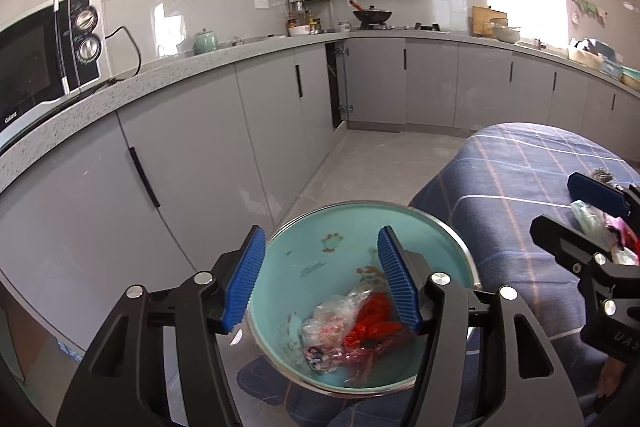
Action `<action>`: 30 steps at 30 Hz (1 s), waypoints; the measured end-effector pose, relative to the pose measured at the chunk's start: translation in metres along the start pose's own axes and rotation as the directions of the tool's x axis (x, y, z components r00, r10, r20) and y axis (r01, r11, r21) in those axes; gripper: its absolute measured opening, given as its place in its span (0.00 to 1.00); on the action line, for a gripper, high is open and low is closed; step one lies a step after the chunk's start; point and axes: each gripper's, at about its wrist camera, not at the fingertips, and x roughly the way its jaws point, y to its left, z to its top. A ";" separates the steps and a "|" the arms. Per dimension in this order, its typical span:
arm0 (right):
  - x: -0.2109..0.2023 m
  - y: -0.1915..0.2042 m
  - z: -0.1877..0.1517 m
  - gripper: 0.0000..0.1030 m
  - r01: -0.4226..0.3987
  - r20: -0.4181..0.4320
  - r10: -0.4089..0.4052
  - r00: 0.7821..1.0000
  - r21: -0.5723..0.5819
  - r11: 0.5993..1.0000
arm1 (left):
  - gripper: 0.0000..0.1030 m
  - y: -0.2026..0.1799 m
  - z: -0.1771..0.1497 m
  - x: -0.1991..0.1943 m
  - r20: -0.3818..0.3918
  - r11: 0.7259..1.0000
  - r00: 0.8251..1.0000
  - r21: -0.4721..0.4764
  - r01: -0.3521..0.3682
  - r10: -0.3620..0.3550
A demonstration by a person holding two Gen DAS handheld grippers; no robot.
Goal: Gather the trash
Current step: 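Open both tools to drop the bags into the teal bin, then grasp the red mesh bag with the left tool while the right tool approaches the paper cup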
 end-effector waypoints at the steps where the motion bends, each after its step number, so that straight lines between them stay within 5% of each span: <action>1: -0.005 -0.003 0.000 0.67 0.007 0.002 -0.007 1.000 0.004 1.000 | 0.58 -0.003 0.001 -0.001 0.003 1.000 1.000 0.005 0.003 -0.003; 16: -0.100 -0.073 -0.018 0.70 0.199 0.023 -0.200 0.980 0.043 0.979 | 0.63 -0.087 0.009 -0.019 0.022 0.985 0.990 0.103 0.135 -0.138; 30: -0.174 -0.192 -0.072 0.73 0.503 -0.063 -0.500 0.864 0.178 0.846 | 0.64 -0.209 0.010 -0.039 0.003 0.908 0.940 0.262 0.328 -0.341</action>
